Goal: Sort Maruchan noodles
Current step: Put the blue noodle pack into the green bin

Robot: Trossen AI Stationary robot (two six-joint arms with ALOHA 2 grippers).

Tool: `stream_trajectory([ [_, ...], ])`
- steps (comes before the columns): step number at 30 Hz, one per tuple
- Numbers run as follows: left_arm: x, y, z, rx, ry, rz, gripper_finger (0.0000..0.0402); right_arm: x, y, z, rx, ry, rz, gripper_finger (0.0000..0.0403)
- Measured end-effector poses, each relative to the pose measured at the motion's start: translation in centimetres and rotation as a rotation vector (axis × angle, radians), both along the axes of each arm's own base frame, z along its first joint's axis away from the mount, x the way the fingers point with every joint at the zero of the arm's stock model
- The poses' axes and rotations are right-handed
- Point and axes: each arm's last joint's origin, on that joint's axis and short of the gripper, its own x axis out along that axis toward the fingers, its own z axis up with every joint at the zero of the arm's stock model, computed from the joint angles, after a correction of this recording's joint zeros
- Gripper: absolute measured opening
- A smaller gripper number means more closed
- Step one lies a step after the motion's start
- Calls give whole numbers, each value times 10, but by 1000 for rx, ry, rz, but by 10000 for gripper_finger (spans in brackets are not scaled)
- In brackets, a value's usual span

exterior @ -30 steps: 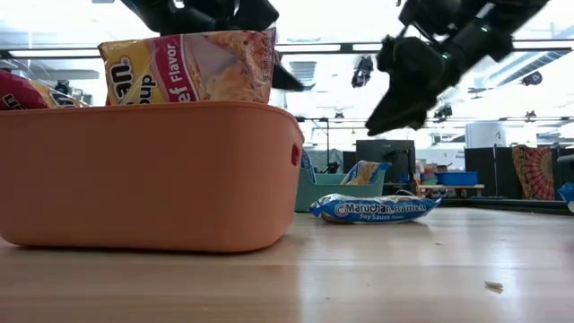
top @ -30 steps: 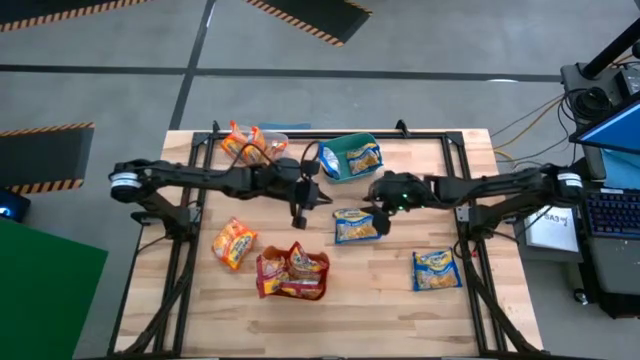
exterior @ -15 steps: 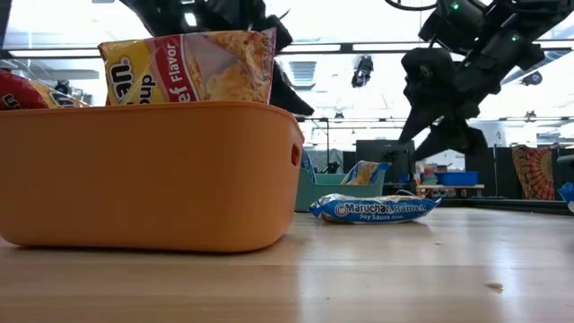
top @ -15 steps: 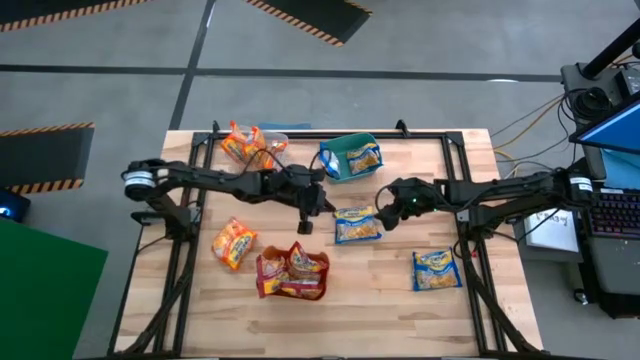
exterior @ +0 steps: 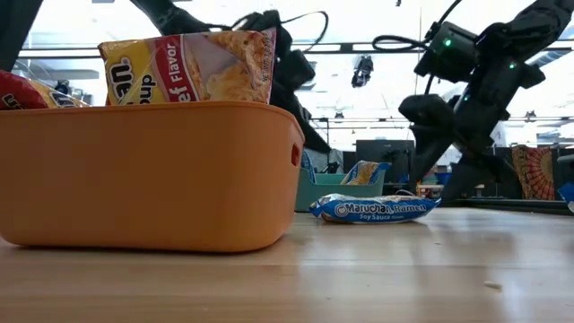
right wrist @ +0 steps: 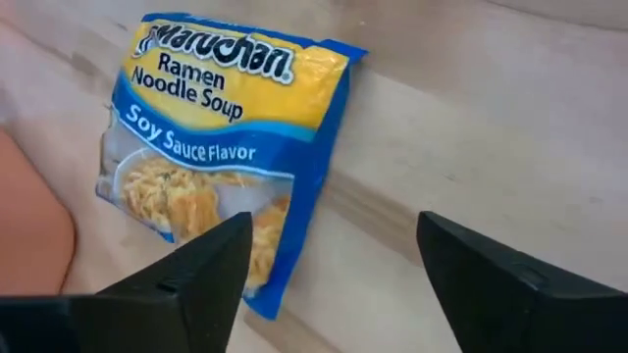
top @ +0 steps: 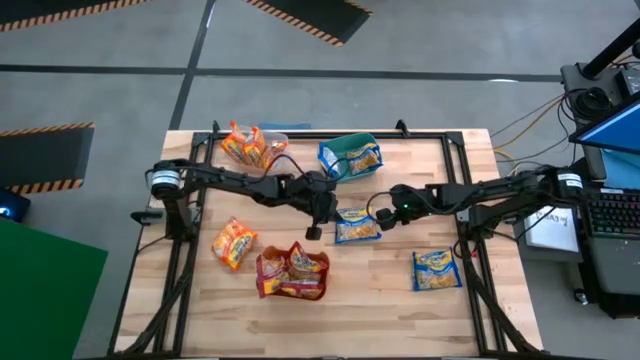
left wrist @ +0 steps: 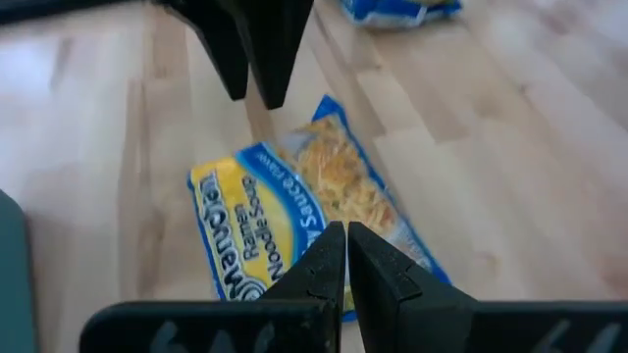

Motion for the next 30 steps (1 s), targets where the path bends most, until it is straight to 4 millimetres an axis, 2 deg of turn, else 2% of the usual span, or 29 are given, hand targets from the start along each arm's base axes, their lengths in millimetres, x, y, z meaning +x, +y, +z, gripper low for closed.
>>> stream_trajectory([
  [4, 7, 2, -13, -4, 31, 4, 0, 8, -1, -5, -11, -27, 7, 291],
  [11, 13, 4, -31, -17, 106, 7, 0, 17, -4, -16, -20, -26, 15, 288],
  [25, 11, 4, -33, -11, 133, -1, 0, 23, -11, -17, -46, -81, 29, 285],
  [30, 12, 3, -45, -24, 163, -9, 0, 23, -13, -17, -57, -87, 29, 287],
])
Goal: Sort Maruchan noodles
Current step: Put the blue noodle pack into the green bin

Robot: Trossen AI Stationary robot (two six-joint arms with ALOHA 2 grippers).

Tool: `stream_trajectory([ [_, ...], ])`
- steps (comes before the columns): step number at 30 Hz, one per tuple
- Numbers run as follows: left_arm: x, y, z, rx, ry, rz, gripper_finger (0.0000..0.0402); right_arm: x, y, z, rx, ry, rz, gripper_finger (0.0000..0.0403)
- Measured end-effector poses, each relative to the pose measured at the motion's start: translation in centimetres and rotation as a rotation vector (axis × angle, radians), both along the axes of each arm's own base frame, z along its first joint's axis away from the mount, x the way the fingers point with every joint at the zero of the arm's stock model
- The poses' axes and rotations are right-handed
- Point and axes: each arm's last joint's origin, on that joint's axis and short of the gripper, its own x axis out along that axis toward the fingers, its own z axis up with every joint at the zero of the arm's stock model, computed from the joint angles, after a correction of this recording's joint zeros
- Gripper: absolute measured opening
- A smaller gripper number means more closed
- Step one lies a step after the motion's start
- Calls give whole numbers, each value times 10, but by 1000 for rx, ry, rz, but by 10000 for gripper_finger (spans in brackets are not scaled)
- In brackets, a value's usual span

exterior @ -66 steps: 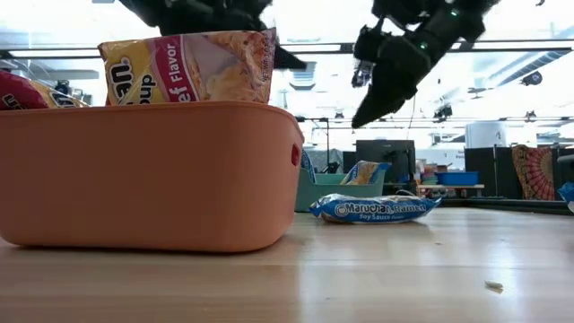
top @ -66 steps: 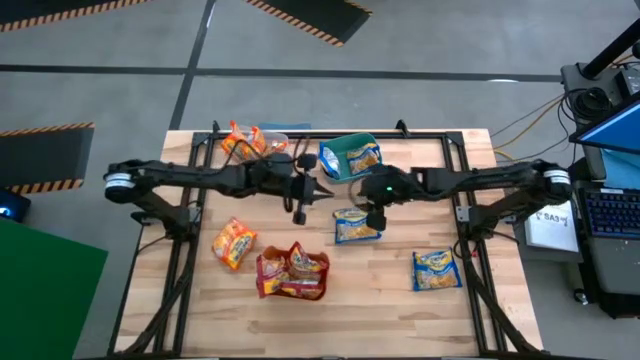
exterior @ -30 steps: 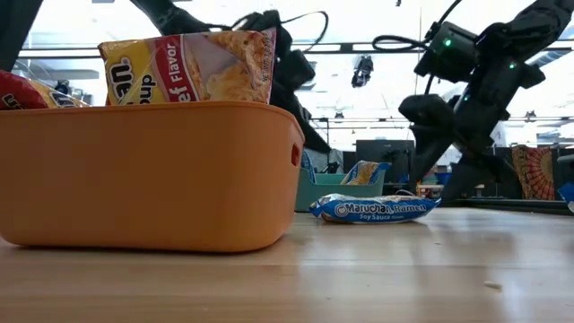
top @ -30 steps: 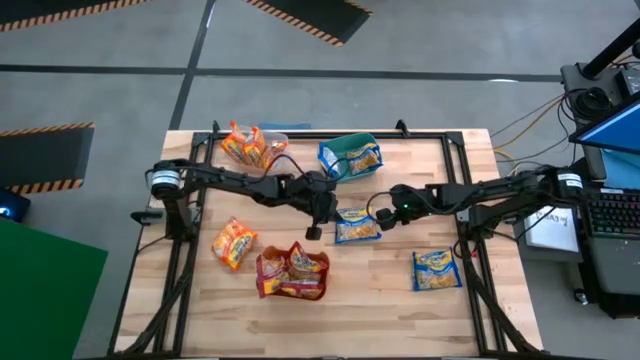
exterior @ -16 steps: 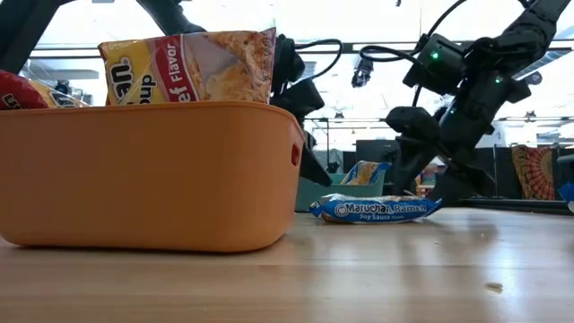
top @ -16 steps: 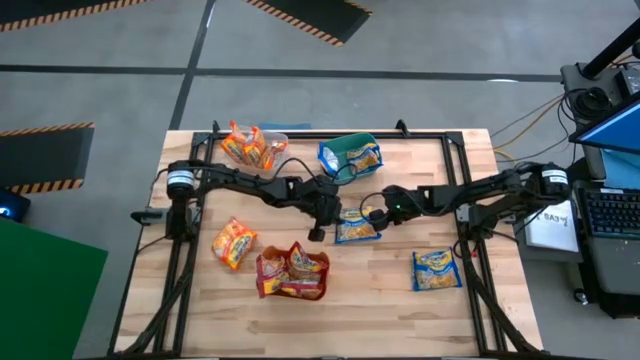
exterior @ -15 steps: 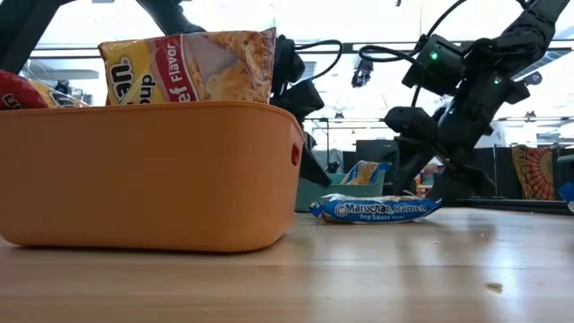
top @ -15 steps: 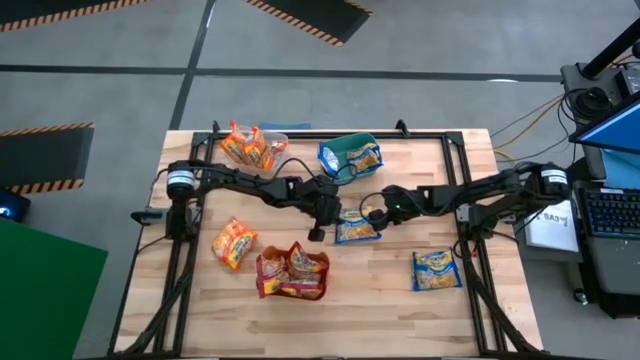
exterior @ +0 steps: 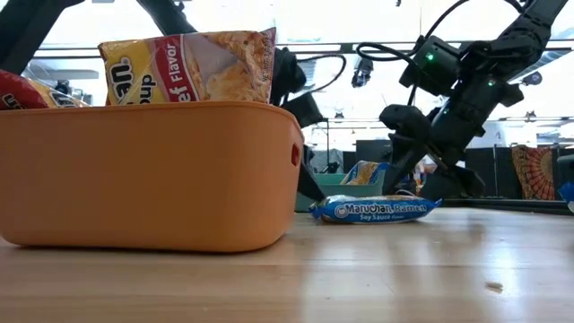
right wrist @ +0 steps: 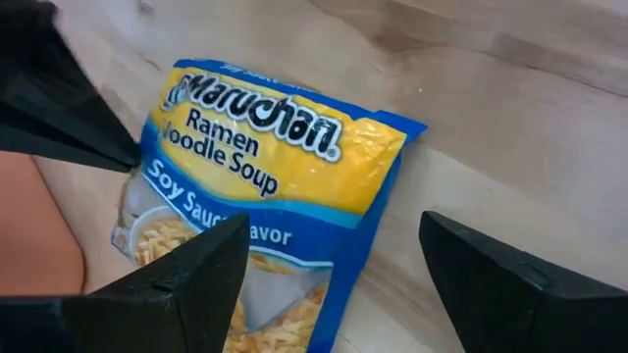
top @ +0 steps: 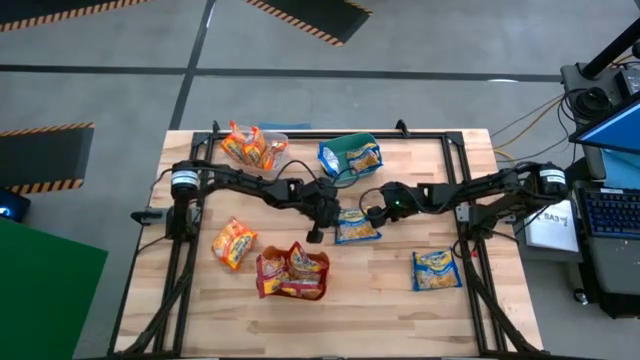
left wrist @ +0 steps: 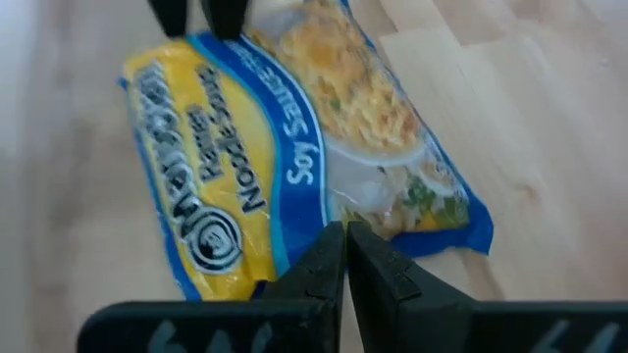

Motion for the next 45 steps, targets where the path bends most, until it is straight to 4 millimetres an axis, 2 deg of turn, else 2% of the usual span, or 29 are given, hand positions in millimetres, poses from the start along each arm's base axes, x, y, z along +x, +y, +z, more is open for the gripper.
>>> stream_trajectory([
  [11, 1, 8, -14, -33, 23, 7, 0, 1, -1, -2, 11, 3, -7, 288],
  [16, 2, 8, -22, -39, 37, 4, 0, 9, -2, -10, 29, -32, 13, 287],
  [21, 3, 9, -27, -49, 41, 9, 0, 22, -3, -16, 27, -130, 69, 282],
  [27, 3, 8, -27, -48, 46, 11, 0, 35, -2, -7, 41, -322, 166, 261],
  [34, 3, 8, -28, -46, 48, 13, 0, 35, -2, -5, 35, -331, 169, 200],
  [45, 0, 8, -19, -32, 50, 22, 0, 35, -3, -5, 24, -322, 146, 58],
])
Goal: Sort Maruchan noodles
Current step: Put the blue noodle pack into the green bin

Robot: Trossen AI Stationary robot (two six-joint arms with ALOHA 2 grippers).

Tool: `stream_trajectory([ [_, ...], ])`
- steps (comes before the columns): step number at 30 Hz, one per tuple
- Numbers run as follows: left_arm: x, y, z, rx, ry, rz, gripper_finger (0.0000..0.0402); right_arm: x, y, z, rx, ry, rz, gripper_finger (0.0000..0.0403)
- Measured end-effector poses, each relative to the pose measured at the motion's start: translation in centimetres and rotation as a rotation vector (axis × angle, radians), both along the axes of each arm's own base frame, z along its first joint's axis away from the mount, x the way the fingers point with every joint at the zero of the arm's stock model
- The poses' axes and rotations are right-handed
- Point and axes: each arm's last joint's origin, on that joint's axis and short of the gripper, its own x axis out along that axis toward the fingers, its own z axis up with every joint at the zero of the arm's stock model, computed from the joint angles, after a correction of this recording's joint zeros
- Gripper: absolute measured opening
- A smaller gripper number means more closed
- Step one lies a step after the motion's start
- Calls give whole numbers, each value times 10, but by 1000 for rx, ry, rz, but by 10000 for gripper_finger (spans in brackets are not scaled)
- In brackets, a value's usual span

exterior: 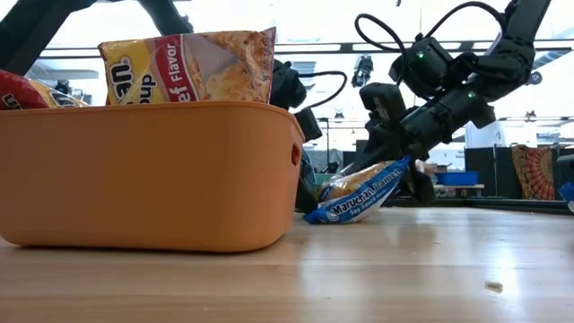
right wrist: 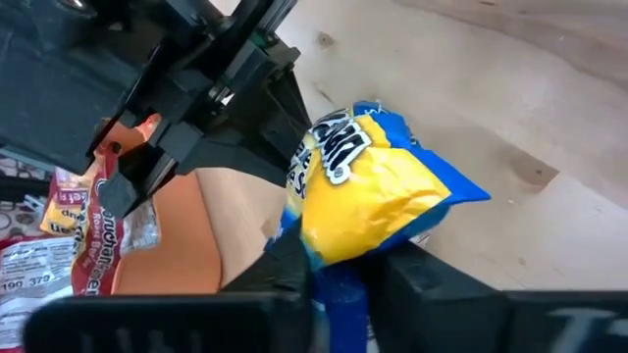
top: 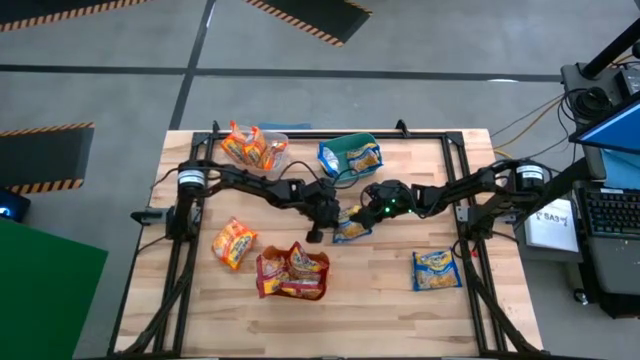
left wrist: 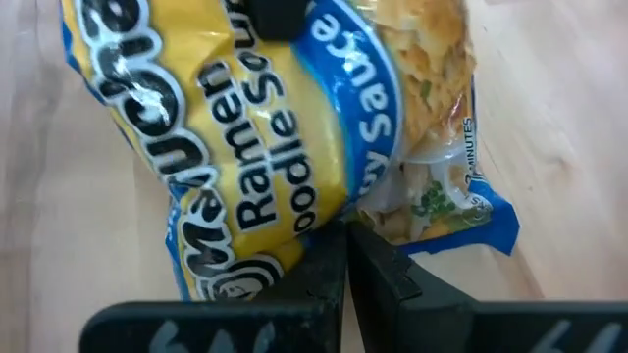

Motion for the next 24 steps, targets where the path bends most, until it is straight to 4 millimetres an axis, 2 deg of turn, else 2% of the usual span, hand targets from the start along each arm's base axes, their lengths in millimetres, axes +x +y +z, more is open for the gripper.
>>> stream_trajectory([
  [4, -2, 0, 12, 14, -23, -9, 0, 0, 0, 5, -20, -20, 6, 26],
  [10, -10, 0, 40, 56, -54, -46, 0, -2, 0, 17, -41, -70, 12, 17],
  [18, -30, 10, 90, 137, -142, -70, 0, -15, -3, 47, -58, -141, -16, 15],
  [24, -55, 9, 130, 199, -265, -81, 0, -23, -9, 78, -110, -43, -64, 15],
])
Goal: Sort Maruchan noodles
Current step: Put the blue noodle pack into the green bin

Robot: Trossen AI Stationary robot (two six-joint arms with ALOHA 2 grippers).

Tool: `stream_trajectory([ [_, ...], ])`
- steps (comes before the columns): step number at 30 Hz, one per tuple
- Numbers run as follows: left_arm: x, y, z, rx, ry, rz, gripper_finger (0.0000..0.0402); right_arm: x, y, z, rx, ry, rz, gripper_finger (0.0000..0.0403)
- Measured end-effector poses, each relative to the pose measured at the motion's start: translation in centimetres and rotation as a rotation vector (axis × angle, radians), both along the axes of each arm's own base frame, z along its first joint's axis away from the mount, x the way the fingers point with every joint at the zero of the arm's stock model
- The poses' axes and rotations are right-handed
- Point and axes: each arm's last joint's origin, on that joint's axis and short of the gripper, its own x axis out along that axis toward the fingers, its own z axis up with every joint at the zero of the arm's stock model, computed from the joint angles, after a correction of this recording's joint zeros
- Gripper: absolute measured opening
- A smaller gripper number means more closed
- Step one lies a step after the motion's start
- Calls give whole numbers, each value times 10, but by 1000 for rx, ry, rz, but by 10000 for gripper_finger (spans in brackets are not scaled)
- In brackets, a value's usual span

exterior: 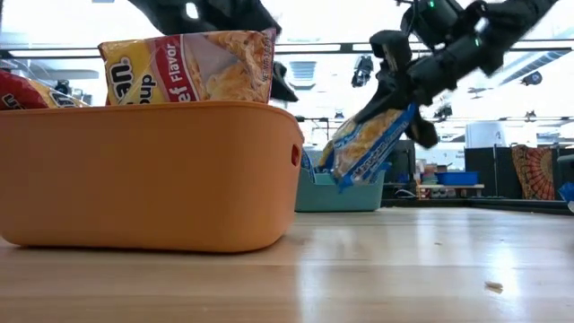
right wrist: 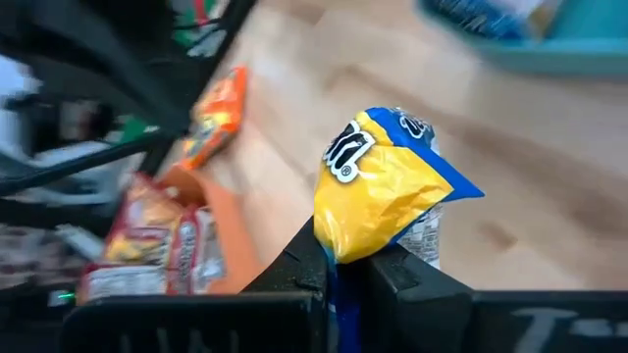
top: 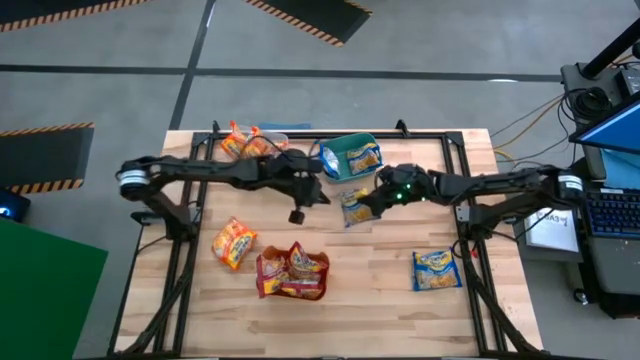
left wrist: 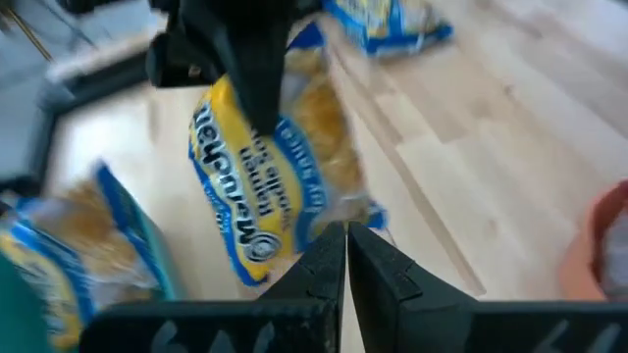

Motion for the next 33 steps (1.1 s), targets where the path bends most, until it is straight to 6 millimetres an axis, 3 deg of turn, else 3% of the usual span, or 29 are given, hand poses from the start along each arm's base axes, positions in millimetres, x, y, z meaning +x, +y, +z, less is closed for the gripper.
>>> stream_trajectory([
  [8, -40, -9, 41, 74, -163, -42, 0, -3, -19, 63, -116, 250, -107, 15],
  [15, -73, -13, 59, 146, -342, -40, 0, 6, -55, 112, -159, 344, -172, 15],
  [18, -85, -13, 59, 160, -400, -24, 0, 14, -74, 122, -163, 376, -173, 15],
  [24, -104, -9, 58, 271, -467, 121, 0, 39, -115, 122, -153, 393, -134, 15],
  [33, -119, -11, 75, 344, -534, 179, 0, 79, -158, 84, -95, 473, -91, 15],
])
